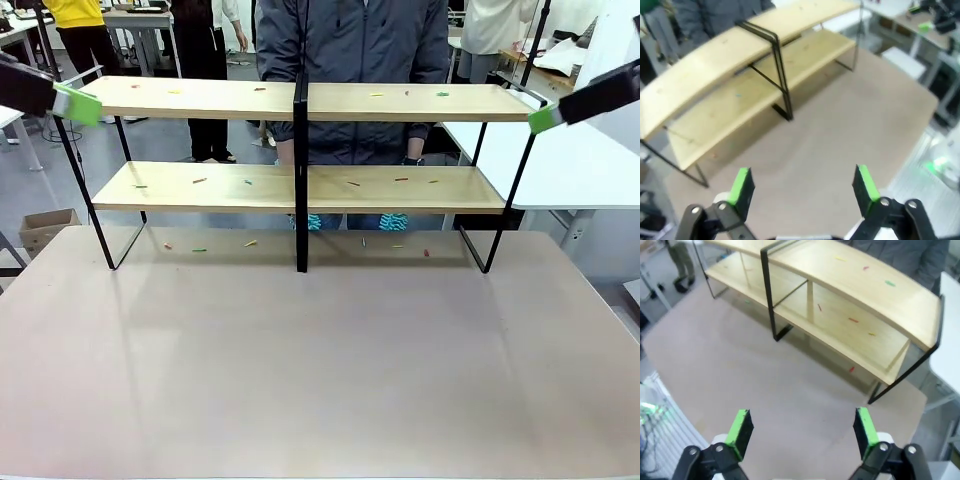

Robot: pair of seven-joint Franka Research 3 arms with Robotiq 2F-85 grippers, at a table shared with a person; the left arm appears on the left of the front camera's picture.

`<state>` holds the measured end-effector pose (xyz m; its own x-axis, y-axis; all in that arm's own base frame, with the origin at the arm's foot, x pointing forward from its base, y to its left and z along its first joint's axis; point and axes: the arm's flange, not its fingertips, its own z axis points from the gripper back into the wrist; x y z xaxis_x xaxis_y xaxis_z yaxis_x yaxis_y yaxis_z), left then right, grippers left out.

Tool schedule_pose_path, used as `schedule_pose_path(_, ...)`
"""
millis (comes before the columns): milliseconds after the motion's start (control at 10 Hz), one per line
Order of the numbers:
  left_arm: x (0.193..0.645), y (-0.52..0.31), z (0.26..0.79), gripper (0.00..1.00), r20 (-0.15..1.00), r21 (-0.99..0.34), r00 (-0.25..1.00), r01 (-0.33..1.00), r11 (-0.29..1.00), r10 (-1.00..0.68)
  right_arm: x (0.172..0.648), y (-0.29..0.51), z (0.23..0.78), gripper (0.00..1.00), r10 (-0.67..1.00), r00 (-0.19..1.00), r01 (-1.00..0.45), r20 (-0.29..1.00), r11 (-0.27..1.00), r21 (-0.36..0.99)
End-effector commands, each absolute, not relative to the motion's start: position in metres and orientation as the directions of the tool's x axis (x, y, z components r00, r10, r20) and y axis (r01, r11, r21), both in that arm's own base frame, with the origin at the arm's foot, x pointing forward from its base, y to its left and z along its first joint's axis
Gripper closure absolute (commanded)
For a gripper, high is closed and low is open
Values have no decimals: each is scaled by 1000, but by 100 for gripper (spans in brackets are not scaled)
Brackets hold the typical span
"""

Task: Clean the shelves.
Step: Pick up the Duster when the human hands it over.

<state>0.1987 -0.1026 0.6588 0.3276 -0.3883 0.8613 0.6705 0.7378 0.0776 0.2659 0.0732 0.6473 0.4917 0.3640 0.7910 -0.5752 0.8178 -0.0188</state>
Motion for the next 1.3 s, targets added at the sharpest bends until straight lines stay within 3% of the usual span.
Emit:
schedule_pose_path(0,221,-90,636,0,902,13,330,622,783,-278,247,78,665,0,256,526,-495,811,867,48)
schedule_pose_path(600,320,-124,664,0,907,-90,366,649,756,-207,254,92,662,0,243,506,-514,828,855,63)
schedule_pose_path(1200,336,-143,638,0,861,-223,506,469,855,-53,270,98,648,0,279,533,-536,799,842,63)
